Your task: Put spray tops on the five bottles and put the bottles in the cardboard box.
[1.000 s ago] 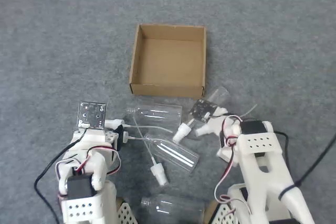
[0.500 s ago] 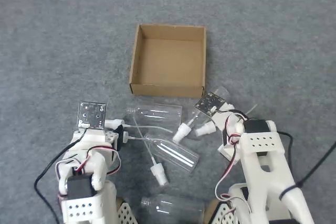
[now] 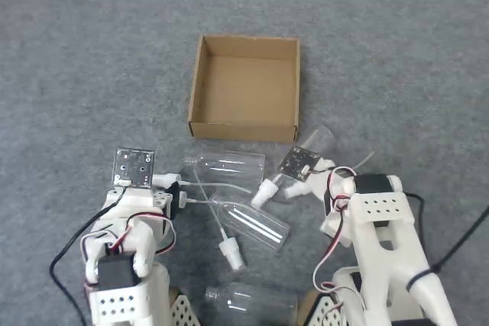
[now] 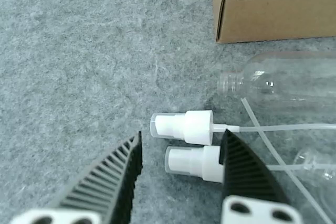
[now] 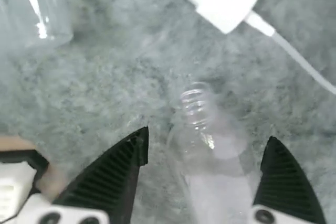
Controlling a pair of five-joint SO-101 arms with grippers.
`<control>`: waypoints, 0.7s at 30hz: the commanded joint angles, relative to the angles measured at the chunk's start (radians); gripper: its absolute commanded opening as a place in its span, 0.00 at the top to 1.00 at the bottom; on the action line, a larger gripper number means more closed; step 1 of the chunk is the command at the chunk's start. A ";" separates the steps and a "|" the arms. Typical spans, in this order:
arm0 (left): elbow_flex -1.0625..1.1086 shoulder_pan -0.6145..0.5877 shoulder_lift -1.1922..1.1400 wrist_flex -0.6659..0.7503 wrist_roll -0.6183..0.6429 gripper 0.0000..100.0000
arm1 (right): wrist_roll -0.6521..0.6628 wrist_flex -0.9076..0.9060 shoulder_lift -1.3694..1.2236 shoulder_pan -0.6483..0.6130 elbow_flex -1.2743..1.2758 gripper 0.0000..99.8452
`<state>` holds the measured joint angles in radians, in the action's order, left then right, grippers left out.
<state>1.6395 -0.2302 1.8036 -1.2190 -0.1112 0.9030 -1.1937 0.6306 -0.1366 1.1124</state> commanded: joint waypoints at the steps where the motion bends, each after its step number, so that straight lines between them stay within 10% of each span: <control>1: -0.013 -0.006 0.018 0.034 0.002 0.77 | 0.068 -0.016 0.028 0.016 -0.063 0.70; 21: -0.013 -0.008 0.018 0.034 0.002 0.77 | 0.098 -0.007 0.030 0.018 -0.032 0.70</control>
<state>1.6395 -0.2302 1.8036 -1.2190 -0.1112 0.9858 -1.1937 0.6306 -0.1335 1.1124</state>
